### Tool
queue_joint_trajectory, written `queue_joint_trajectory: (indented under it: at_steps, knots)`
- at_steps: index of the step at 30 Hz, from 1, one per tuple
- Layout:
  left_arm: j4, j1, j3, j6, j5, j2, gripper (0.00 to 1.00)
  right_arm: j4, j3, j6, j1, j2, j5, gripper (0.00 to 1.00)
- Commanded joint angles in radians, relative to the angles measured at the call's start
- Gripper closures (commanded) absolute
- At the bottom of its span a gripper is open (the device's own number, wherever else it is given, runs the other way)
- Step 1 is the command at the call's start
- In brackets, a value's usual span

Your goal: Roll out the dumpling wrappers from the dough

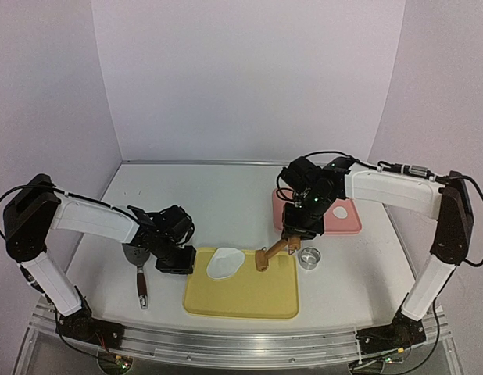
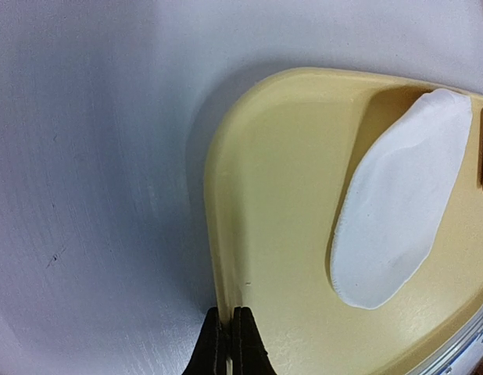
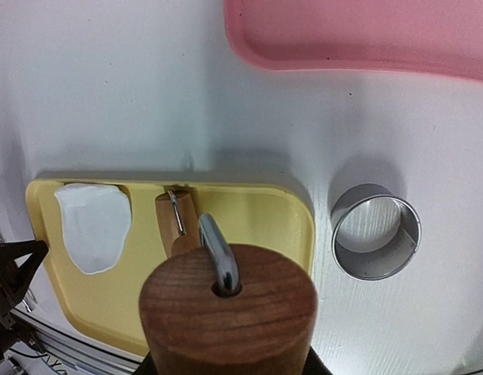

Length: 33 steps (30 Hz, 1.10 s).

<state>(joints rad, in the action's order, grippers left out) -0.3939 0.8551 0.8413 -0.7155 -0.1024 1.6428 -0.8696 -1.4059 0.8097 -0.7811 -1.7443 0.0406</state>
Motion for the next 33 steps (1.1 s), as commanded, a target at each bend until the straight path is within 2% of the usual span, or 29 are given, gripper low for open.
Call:
queue_joint_trajectory:
  at_steps: [1, 5, 6, 8, 9, 10, 11, 16, 18, 22, 28, 33]
  knots:
    - [-0.036, 0.004, -0.002, -0.006, 0.011, -0.047, 1.0, -0.196, 0.022, -0.055, 0.003, 0.001, 0.13, 1.0]
    - [-0.054, 0.004, 0.032, -0.011, 0.006, -0.061, 0.94, -0.198, -0.097, -0.11, 0.003, 0.073, 0.016, 1.0]
    - [-0.064, 0.004, 0.052, -0.01, 0.007, -0.071, 0.86, -0.205, -0.144, -0.107, 0.003, 0.107, -0.004, 1.0]
    - [-0.073, 0.004, 0.074, -0.01, 0.009, -0.077, 0.77, -0.213, -0.176, -0.102, 0.005, 0.137, -0.009, 1.0]
    - [-0.088, 0.004, 0.104, -0.009, 0.016, -0.085, 0.65, -0.236, -0.213, -0.095, 0.006, 0.169, 0.008, 1.0]
    - [-0.095, 0.004, 0.124, -0.007, 0.022, -0.087, 0.61, -0.246, -0.223, -0.093, 0.008, 0.181, 0.019, 1.0]
    - [-0.113, 0.004, 0.153, -0.004, 0.031, -0.095, 0.51, -0.268, -0.243, -0.089, 0.015, 0.206, 0.047, 1.0]
    - [-0.169, 0.002, 0.263, 0.022, 0.054, -0.119, 0.24, -0.311, -0.184, -0.097, 0.095, 0.328, 0.203, 1.0]
    - [-0.184, -0.002, 0.288, 0.031, 0.056, -0.127, 0.18, -0.31, -0.14, -0.11, 0.152, 0.372, 0.208, 1.0]
    - [-0.205, -0.03, 0.316, 0.037, 0.055, -0.15, 0.11, -0.306, -0.03, -0.15, 0.284, 0.449, 0.236, 1.0]
    - [-0.141, -0.096, 0.258, 0.023, -0.008, -0.204, 0.09, -0.231, 0.157, -0.141, 0.586, 0.535, 0.124, 1.0]
    - [-0.132, -0.112, 0.228, 0.011, -0.004, -0.24, 0.09, -0.097, 0.362, -0.012, 0.687, 0.619, 0.007, 1.0]
